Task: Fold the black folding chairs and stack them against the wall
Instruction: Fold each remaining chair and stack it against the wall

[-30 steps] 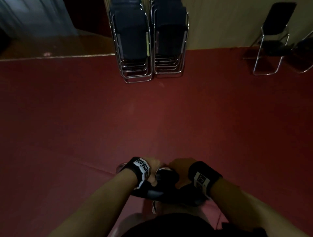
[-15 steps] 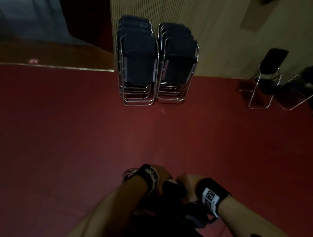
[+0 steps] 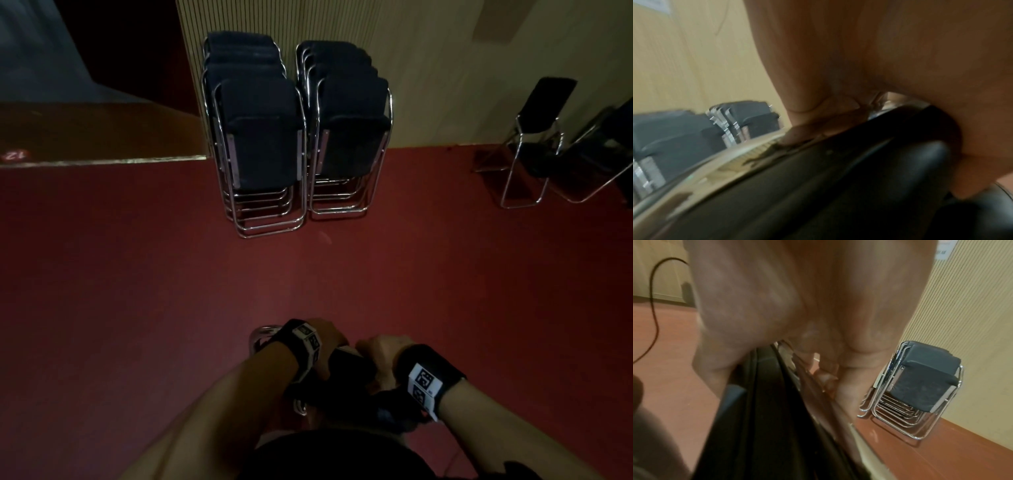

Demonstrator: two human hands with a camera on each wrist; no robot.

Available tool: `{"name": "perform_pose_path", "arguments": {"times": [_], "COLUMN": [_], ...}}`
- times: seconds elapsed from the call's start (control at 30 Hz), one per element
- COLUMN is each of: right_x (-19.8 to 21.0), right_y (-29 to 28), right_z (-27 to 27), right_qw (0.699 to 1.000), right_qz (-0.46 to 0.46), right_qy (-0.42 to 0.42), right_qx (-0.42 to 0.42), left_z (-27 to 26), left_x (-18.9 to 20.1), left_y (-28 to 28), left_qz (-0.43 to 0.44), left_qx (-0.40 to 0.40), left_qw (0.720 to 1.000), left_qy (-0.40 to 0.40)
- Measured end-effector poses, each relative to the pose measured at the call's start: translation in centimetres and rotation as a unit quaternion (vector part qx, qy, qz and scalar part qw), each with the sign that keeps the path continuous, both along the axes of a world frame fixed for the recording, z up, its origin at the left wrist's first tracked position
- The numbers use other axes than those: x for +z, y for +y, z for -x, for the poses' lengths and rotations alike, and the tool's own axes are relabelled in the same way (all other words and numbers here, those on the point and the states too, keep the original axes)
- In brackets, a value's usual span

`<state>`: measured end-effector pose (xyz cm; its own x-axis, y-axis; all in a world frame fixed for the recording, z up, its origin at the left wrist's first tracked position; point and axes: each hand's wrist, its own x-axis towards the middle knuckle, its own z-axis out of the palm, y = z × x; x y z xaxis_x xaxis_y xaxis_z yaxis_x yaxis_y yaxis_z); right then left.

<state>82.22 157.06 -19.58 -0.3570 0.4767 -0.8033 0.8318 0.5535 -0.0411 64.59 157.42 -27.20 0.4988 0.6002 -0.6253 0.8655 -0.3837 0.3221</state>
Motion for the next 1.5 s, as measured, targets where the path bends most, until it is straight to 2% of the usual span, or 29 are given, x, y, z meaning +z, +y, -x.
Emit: {"name": "perform_pose_path", "arguments": {"times": [0.07, 0.13, 0.17, 0.23, 0.27, 0.33, 0.37, 0.43, 0.47, 0.53, 0.57, 0.63, 0.67, 0.73, 0.77, 0.83, 0.87, 0.93, 0.97, 1.03, 1.07, 1.1, 1.17, 1.23, 1.37, 1.47, 1.5], "right_x": [0.2, -2.0, -2.4, -4.7, -3.8, -4.7, -4.1, -5.8, -5.1, -5.9, -5.7, -5.4, -5.2, -6.1, -6.0, -6.8, -6.7, -7.3, -7.1, -7.4, -6.7, -6.5, -5.9, -6.5, -5.5, -6.2, -6.5], "right_y": [2.4, 9.6, 10.7, 18.8, 19.6, 26.6, 27.1, 32.4, 32.4, 36.4, 36.0, 40.0, 39.6, 43.3, 43.1, 47.0, 47.0, 51.4, 51.2, 56.4, 56.8, 59.6, 62.1, 64.8, 68.1, 71.2, 72.9], "right_z": [1.3, 3.2, 3.7, 5.0, 5.5, 6.1, 6.7, 7.2, 7.4, 8.7, 8.5, 11.3, 11.4, 14.3, 14.4, 17.5, 17.2, 21.4, 21.2, 25.9, 26.0, 29.0, 30.9, 34.2, 37.8, 40.5, 41.7], "right_qw": [1.0, 0.999, 0.999, 0.998, 0.998, 0.998, 0.997, 0.997, 0.996, 0.995, 0.995, 0.993, 0.993, 0.992, 0.993, 0.991, 0.993, 0.991, 0.993, 0.99, 0.991, 0.987, 0.988, 0.985, 0.983, 0.978, 0.973], "right_qz": [0.013, 0.023, 0.03, 0.034, 0.036, 0.029, 0.04, 0.054, 0.049, 0.049, 0.054, 0.054, 0.063, 0.041, 0.037, 0.025, 0.029, 0.01, 0.02, 0.01, 0.01, 0.01, 0.002, -0.012, 0.012, 0.009, 0.021], "right_qy": [-0.001, -0.025, -0.034, -0.037, -0.029, -0.015, -0.009, -0.002, 0.013, 0.031, 0.024, 0.003, -0.005, -0.003, -0.004, 0.007, 0.0, -0.005, -0.012, -0.015, -0.005, -0.012, 0.002, 0.021, 0.031, 0.082, 0.06], "right_qx": [0.017, 0.041, 0.026, 0.027, 0.033, 0.057, 0.059, 0.063, 0.073, 0.079, 0.074, 0.103, 0.1, 0.122, 0.114, 0.134, 0.115, 0.135, 0.118, 0.14, 0.13, 0.162, 0.152, 0.17, 0.178, 0.192, 0.221], "left_z": [1.1, 2.7, 3.1, 4.3, 4.9, 5.4, 6.0, 6.4, 6.5, 8.0, 7.7, 10.6, 10.5, 13.1, 13.1, 16.2, 16.1, 20.3, 20.3, 25.1, 25.2, 28.0, 30.4, 33.8, 36.9, 38.9, 39.7], "left_x": [-0.2, 0.3, 1.5, 1.6, 2.6, 1.0, 1.3, -0.8, -0.3, -0.6, -0.4, -0.2, -0.8, -1.7, -1.5, -2.2, -2.4, -2.9, -3.2, -2.4, -1.8, -1.5, -0.2, -0.5, 0.5, -0.5, -1.3], "left_y": [2.3, 8.3, 8.7, 16.0, 16.2, 22.7, 22.9, 27.7, 27.9, 31.4, 31.1, 34.6, 34.2, 37.7, 37.5, 41.3, 41.5, 45.6, 45.7, 49.9, 50.6, 52.7, 54.4, 56.5, 59.7, 62.2, 63.3], "left_qz": [-0.007, -0.002, 0.013, 0.024, 0.025, 0.016, 0.016, 0.006, 0.004, 0.017, 0.03, 0.034, 0.041, 0.047, 0.065, 0.045, 0.044, 0.001, 0.006, -0.04, -0.043, -0.044, -0.072, -0.058, 0.018, 0.065, 0.064], "left_qx": [0.002, 0.017, 0.031, 0.058, 0.069, 0.077, 0.089, 0.087, 0.08, 0.092, 0.108, 0.136, 0.143, 0.143, 0.135, 0.127, 0.124, 0.116, 0.115, 0.124, 0.116, 0.136, 0.151, 0.178, 0.192, 0.219, 0.23], "left_qw": [1.0, 1.0, 0.999, 0.998, 0.997, 0.997, 0.996, 0.995, 0.996, 0.995, 0.993, 0.989, 0.988, 0.988, 0.988, 0.991, 0.991, 0.993, 0.993, 0.99, 0.991, 0.987, 0.983, 0.978, 0.98, 0.973, 0.971], "left_qy": [-0.013, 0.007, 0.004, 0.013, 0.014, 0.027, 0.027, 0.039, 0.046, 0.037, 0.033, 0.036, 0.03, 0.03, 0.033, 0.01, 0.002, -0.02, -0.036, -0.048, -0.058, -0.068, -0.08, -0.096, -0.058, -0.025, -0.013]}}
